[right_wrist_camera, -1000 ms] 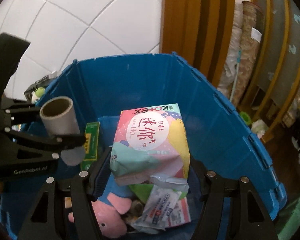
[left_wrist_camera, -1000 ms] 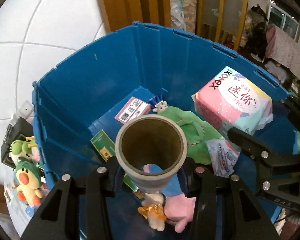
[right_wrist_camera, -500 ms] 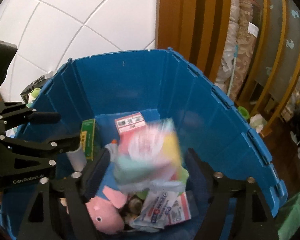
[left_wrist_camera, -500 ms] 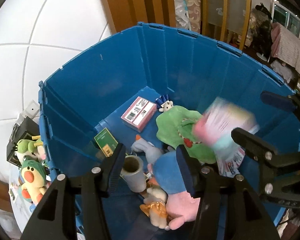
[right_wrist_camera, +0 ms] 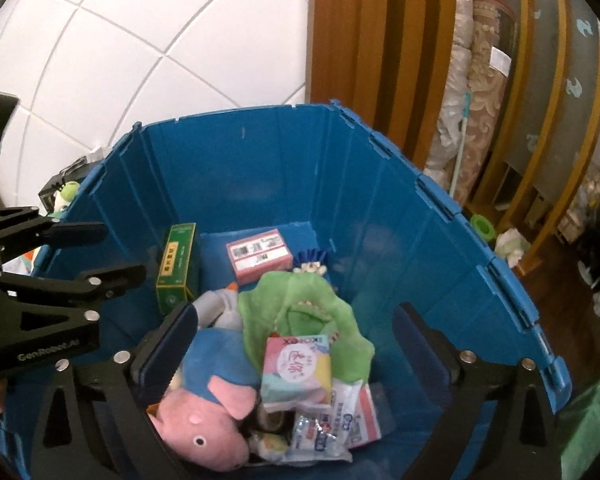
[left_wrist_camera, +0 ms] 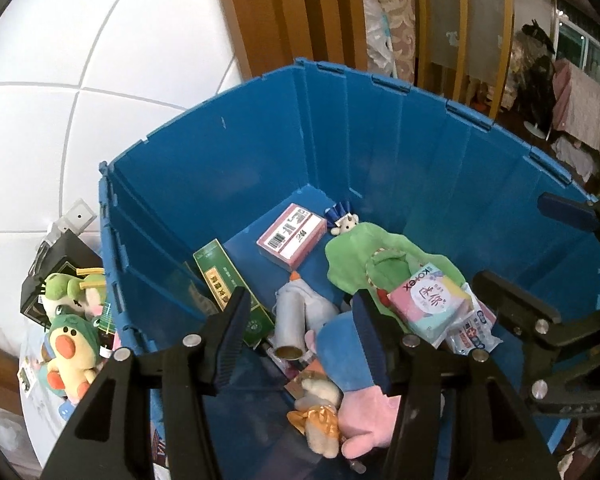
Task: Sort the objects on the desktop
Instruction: 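Return both grippers from the blue bin to the pile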
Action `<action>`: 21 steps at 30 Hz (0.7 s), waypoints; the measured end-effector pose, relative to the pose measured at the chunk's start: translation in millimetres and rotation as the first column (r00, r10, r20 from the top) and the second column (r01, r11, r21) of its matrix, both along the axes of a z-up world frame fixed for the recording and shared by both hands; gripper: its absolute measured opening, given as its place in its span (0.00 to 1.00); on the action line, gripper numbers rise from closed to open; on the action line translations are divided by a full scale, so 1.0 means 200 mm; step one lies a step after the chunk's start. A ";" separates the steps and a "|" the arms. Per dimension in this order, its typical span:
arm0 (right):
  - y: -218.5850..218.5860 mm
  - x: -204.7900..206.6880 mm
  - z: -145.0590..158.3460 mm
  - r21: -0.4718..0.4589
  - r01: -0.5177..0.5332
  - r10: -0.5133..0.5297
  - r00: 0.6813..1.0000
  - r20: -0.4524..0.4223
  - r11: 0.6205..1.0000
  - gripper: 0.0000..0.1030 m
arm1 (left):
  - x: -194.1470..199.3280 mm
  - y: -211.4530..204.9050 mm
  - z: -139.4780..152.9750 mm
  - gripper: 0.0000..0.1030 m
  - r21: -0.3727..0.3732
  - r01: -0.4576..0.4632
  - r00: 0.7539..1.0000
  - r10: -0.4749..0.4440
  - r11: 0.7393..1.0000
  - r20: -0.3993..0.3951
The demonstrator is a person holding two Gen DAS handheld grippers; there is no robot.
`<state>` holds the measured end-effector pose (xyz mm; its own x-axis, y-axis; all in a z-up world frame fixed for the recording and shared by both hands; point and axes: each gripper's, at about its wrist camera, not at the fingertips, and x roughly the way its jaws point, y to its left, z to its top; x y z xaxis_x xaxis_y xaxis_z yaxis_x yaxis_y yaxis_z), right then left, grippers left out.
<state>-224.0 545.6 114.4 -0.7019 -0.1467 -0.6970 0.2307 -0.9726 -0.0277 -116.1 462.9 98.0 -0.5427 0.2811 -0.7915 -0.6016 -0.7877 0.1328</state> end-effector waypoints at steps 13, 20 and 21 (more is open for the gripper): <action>-0.09 0.15 0.06 -0.020 -0.025 0.024 0.999 -0.041 1.000 1.00 | 0.24 -0.36 0.28 0.69 0.187 -0.015 0.971 0.058 0.982 -0.230; -0.33 0.35 0.22 -0.012 -0.089 0.086 0.987 -0.136 0.996 1.00 | 0.31 -0.68 0.34 0.76 0.301 -0.042 0.951 0.130 0.953 -0.279; -0.37 0.37 0.23 -0.007 -0.095 0.093 0.985 -0.144 0.995 1.00 | 0.31 -0.73 0.34 0.76 0.309 -0.053 0.951 0.142 0.950 -0.276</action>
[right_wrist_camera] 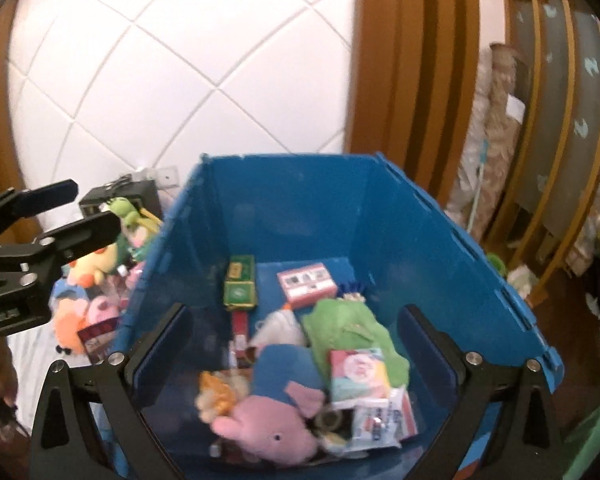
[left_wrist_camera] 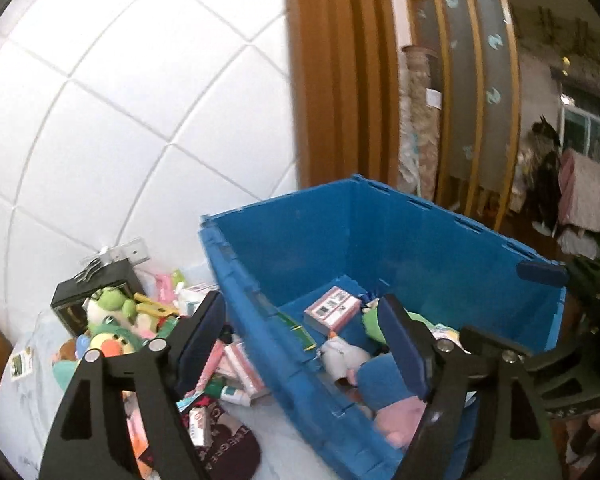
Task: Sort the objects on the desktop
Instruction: 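Return both grippers from the blue bin to the pile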
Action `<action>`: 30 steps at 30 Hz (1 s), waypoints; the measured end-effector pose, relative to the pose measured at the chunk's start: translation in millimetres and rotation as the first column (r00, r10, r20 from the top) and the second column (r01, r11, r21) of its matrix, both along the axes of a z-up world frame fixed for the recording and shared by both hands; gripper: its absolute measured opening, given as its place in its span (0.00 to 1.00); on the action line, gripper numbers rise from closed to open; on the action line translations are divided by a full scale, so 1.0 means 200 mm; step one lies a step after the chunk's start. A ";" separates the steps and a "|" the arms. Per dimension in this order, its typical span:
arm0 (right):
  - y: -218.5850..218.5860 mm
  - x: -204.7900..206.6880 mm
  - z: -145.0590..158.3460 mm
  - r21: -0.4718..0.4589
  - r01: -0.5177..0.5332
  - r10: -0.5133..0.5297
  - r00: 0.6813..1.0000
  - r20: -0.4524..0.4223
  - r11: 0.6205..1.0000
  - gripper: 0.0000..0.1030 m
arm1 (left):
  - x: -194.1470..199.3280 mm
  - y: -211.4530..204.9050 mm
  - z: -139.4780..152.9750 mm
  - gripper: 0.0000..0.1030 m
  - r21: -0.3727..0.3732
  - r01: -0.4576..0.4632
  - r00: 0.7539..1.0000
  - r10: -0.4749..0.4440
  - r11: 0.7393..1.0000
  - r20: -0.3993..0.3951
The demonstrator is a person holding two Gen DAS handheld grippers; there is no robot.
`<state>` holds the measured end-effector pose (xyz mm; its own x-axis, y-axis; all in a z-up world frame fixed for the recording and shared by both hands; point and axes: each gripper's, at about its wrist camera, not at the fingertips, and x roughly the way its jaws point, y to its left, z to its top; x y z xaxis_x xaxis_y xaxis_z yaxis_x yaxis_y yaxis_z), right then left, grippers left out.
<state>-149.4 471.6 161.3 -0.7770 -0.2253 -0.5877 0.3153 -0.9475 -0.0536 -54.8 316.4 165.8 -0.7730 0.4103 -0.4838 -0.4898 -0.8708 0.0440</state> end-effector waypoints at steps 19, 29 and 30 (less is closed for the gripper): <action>-0.86 0.17 -0.10 -0.069 -0.191 0.193 0.981 0.010 0.979 1.00 | -0.18 -1.07 -0.32 0.76 -0.074 -0.225 0.966 0.232 0.972 0.111; -1.25 0.08 -0.45 -0.077 -0.243 0.252 0.955 0.156 0.967 1.00 | -0.29 -1.55 -0.72 0.76 -0.132 -0.326 0.904 0.349 0.936 0.247; -1.27 0.06 -0.49 -0.077 -0.240 0.250 0.952 0.177 0.968 1.00 | -0.31 -1.58 -0.78 0.76 -0.141 -0.323 0.897 0.350 0.936 0.268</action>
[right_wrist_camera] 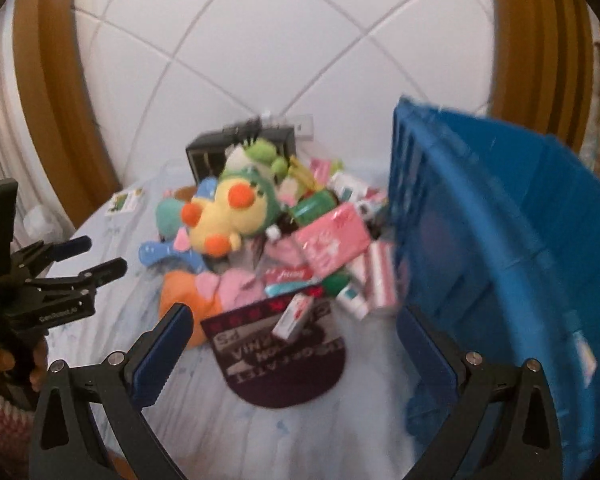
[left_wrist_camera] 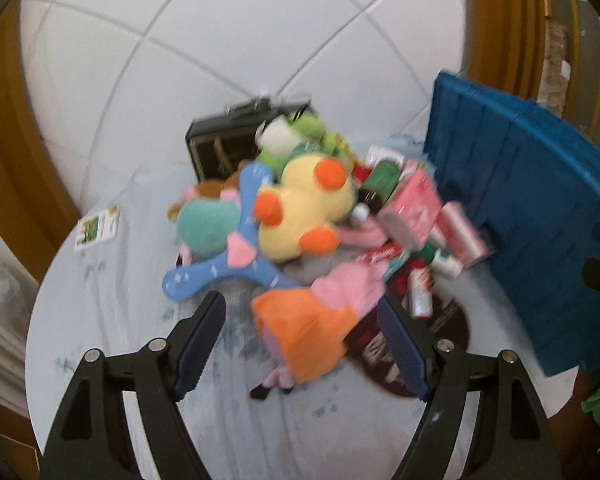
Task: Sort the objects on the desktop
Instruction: 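Return both grippers from the blue bin to the pile, then grasp the pink pig plush in orange dress with both grippers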
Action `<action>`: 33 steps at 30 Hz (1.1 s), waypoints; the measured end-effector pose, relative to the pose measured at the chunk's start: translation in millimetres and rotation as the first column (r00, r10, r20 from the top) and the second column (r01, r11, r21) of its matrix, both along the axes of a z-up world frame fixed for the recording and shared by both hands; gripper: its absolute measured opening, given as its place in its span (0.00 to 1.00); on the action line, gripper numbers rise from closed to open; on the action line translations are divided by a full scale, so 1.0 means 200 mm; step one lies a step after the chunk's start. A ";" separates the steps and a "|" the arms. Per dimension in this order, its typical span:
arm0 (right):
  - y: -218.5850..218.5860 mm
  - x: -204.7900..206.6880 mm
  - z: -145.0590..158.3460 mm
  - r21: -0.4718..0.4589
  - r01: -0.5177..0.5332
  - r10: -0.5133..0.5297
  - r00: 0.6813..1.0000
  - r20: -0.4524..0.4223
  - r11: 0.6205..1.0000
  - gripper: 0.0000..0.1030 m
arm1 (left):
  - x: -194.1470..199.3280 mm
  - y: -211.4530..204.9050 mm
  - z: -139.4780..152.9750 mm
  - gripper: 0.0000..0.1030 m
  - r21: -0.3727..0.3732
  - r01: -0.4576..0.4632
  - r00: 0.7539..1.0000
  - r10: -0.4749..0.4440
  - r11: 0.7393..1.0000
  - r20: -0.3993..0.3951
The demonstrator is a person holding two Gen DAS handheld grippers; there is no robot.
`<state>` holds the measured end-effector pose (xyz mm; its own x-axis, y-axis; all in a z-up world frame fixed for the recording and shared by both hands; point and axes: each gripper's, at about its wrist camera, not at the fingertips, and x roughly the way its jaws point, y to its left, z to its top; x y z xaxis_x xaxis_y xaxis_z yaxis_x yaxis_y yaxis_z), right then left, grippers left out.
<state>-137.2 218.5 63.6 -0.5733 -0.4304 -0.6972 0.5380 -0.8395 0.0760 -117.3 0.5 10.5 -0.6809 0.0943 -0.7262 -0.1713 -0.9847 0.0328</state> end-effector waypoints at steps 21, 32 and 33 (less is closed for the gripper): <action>-0.41 -0.40 -0.57 0.057 -0.065 0.047 0.958 0.283 0.996 1.00 | -0.38 0.02 -0.81 0.77 0.044 0.009 0.939 -0.023 0.999 0.344; -0.74 -0.63 -0.80 0.034 -0.202 0.175 0.912 0.371 0.979 1.00 | -0.57 -0.06 -0.72 0.96 0.014 0.048 0.955 -0.050 0.999 0.291; -0.77 -0.64 -0.85 0.038 -0.217 0.185 0.900 0.394 0.975 1.00 | -0.55 -0.04 -0.73 0.96 0.029 0.057 0.950 -0.063 0.998 0.307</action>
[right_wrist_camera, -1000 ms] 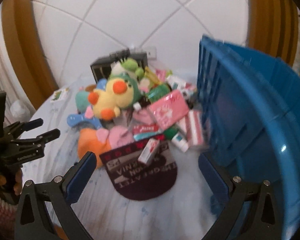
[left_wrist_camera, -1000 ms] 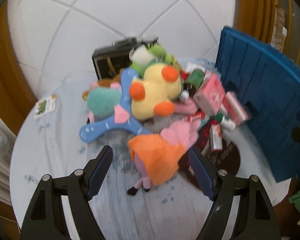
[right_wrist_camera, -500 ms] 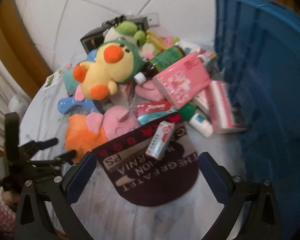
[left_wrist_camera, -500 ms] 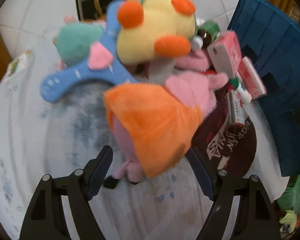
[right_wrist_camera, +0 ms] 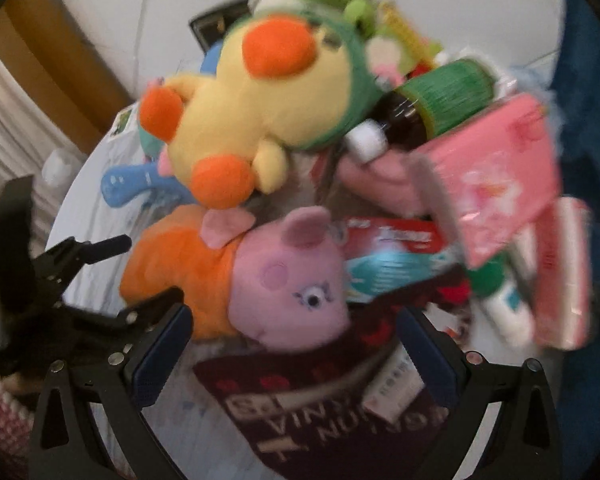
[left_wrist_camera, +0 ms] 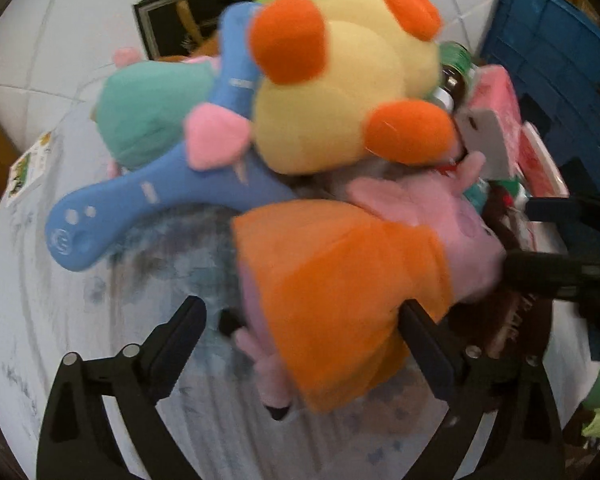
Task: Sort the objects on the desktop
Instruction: 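Grasp the pink pig plush in orange dress with both grippers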
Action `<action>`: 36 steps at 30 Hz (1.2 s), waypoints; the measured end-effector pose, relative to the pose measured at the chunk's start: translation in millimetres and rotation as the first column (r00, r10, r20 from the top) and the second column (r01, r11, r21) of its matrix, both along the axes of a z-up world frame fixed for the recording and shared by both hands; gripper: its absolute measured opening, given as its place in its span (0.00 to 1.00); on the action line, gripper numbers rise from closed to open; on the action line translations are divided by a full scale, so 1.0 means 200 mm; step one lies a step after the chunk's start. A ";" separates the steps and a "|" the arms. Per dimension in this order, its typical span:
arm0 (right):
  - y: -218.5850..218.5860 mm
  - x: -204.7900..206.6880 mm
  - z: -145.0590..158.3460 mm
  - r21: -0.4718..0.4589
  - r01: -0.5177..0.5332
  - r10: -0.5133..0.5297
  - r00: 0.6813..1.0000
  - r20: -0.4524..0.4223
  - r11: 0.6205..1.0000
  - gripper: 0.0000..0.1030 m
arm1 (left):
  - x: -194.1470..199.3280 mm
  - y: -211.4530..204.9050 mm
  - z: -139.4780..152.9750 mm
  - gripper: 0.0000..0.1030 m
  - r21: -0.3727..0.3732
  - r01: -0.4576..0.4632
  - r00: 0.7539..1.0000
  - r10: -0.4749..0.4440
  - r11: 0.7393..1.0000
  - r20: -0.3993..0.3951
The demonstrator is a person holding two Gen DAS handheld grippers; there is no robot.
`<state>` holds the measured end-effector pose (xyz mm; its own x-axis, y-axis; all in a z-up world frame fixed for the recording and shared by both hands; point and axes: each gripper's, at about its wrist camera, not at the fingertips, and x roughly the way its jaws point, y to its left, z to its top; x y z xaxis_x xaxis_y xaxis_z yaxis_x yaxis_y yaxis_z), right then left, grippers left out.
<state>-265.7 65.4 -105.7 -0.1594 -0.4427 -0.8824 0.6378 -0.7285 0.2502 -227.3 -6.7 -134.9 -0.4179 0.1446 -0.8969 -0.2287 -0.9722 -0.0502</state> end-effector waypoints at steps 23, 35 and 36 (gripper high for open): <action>-0.05 0.06 -0.09 -0.026 -0.097 0.097 0.995 0.018 0.995 0.70 | 0.18 0.11 0.12 0.82 0.016 0.025 0.998 -0.025 1.000 -0.059; 0.22 0.40 0.50 -0.127 -0.079 0.045 0.966 -0.254 0.989 0.70 | 0.45 0.13 0.65 0.82 0.052 0.086 0.942 -0.064 0.995 -0.329; 0.23 0.40 0.54 -0.129 -0.074 0.037 0.962 -0.270 0.989 0.70 | 0.48 0.15 0.70 0.82 0.053 0.101 0.931 -0.075 0.993 -0.358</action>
<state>-186.2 110.5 2.6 -0.3519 -0.5711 -0.7416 0.7332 -0.6607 0.1608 -130.4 24.3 5.4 -0.6894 0.2521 -0.6791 -0.3285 -0.9443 -0.0170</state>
